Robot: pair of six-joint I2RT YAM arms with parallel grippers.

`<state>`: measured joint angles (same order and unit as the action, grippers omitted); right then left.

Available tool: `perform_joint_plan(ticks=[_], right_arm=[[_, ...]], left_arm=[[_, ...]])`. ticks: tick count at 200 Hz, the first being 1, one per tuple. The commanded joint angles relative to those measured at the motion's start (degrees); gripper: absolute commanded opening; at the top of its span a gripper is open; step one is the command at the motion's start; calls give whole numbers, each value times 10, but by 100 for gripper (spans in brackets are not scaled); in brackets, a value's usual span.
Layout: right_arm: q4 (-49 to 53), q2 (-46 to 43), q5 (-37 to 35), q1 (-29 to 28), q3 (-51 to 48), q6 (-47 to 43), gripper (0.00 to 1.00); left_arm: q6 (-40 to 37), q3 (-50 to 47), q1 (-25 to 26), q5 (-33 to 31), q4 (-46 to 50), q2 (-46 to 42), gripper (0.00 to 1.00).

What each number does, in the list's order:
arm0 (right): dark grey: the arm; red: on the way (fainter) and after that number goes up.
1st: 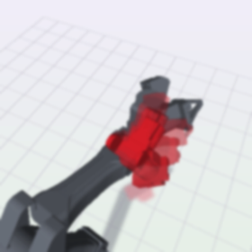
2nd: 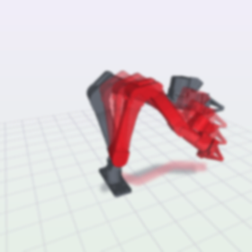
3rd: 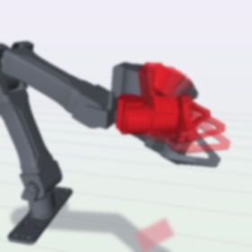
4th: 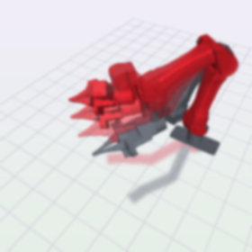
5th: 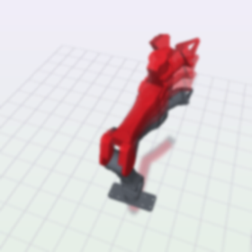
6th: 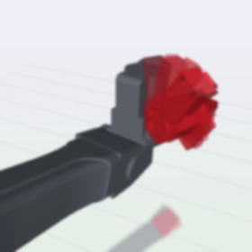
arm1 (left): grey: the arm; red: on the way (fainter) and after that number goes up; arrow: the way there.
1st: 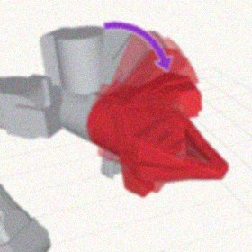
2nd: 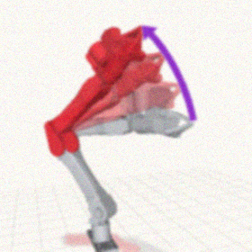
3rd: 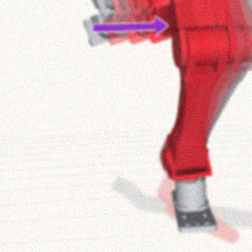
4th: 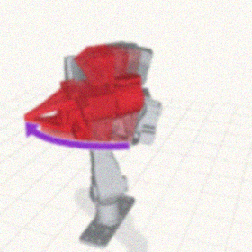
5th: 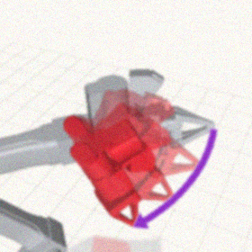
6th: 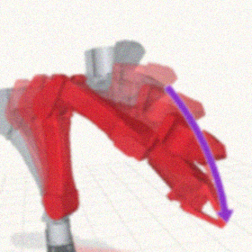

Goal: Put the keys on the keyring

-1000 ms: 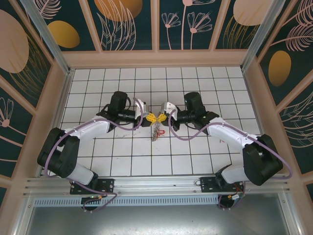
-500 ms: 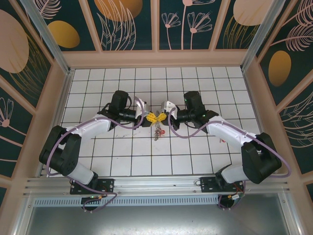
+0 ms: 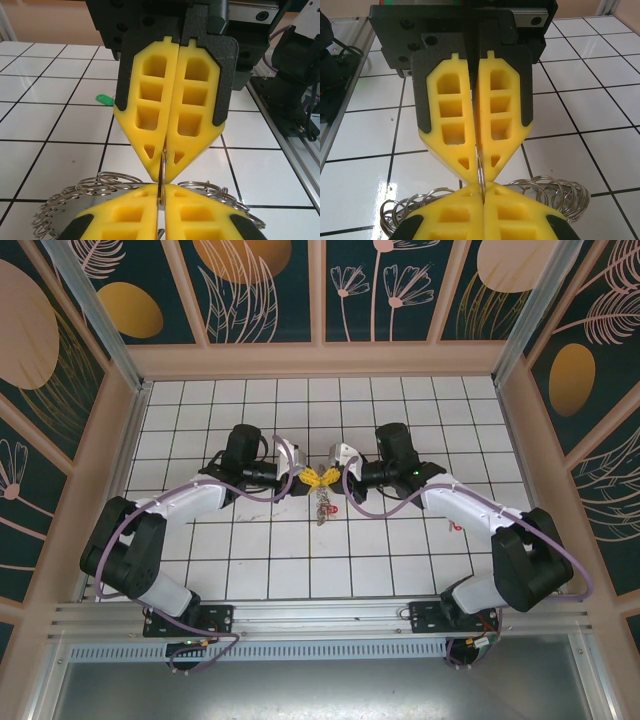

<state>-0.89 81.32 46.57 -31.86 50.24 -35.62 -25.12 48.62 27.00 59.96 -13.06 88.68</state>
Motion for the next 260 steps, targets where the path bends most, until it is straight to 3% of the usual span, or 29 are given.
perform_joint_plan(ticks=[1, 23, 47, 55, 72, 94, 131, 212, 228, 248, 260], right_arm=[[-2, 10, 15, 0, 24, -6, 0], [4, 11, 17, 0, 28, -8, 0], [0, 11, 18, 0, 29, -7, 0], [4, 12, 16, 0, 32, -8, 0], [9, 8, 7, 0, 33, -6, 0], [-7, -16, -11, 2, 15, 21, 17], [-68, -99, -38, 1, -57, 87, 26], [-231, -275, -201, 31, -208, 206, 33], [-235, -278, -238, 31, -209, 227, 33], [-192, -269, -334, 33, -180, 296, 36], [-145, -259, -341, 36, -149, 318, 35]], left_arm=[[10, -6, 5, 28, -35, -10, 14], [10, -8, 6, 28, -35, -13, 15], [7, -5, 6, 28, -28, -10, 7], [6, -5, 6, 28, -28, -11, 0], [6, -11, 6, 20, -37, -18, 0], [29, -37, 6, -11, -89, -39, 0], [80, -103, 6, -83, -230, -84, 0], [138, -152, 10, -110, -343, -120, 0], [150, -163, 11, -116, -368, -125, 0], [158, -159, 11, -108, -361, -124, 0], [172, -160, 11, -101, -370, -121, 0]])
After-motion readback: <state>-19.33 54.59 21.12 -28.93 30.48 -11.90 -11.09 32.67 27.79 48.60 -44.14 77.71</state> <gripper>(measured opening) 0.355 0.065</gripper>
